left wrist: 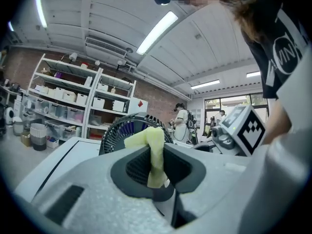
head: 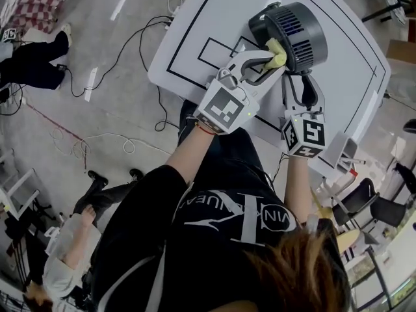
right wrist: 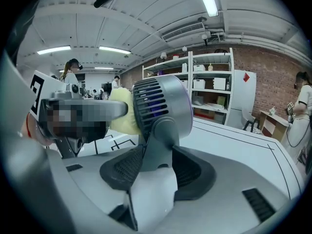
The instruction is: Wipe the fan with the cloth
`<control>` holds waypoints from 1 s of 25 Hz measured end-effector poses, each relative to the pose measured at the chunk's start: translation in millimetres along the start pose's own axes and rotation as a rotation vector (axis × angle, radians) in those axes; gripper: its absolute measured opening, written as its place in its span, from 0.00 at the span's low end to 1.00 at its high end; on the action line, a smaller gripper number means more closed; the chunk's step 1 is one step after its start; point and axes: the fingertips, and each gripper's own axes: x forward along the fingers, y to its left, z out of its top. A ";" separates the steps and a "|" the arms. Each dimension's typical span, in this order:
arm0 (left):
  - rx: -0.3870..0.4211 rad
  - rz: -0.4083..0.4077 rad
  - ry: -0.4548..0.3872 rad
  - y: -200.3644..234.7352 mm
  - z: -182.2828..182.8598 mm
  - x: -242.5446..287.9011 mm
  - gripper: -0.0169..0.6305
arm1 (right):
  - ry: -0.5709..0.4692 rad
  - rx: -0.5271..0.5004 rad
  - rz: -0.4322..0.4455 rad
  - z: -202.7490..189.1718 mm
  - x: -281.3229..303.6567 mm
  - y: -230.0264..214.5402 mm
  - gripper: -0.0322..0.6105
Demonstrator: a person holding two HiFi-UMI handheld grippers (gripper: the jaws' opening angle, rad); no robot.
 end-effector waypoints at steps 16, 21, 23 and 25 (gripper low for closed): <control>-0.022 0.135 -0.009 55.6 28.2 -4.0 0.11 | 0.016 -0.031 -0.007 -0.8 -0.7 2.3 0.34; -0.041 0.169 -0.003 74.0 14.6 -0.6 0.11 | 0.016 -0.041 -0.009 -1.5 0.5 2.8 0.34; -0.059 0.171 -0.002 78.7 9.5 1.2 0.11 | 0.016 -0.043 -0.011 -1.4 -0.3 2.7 0.34; -0.072 0.171 0.002 82.3 4.0 3.4 0.11 | 0.015 -0.043 -0.013 -1.5 -1.0 2.4 0.34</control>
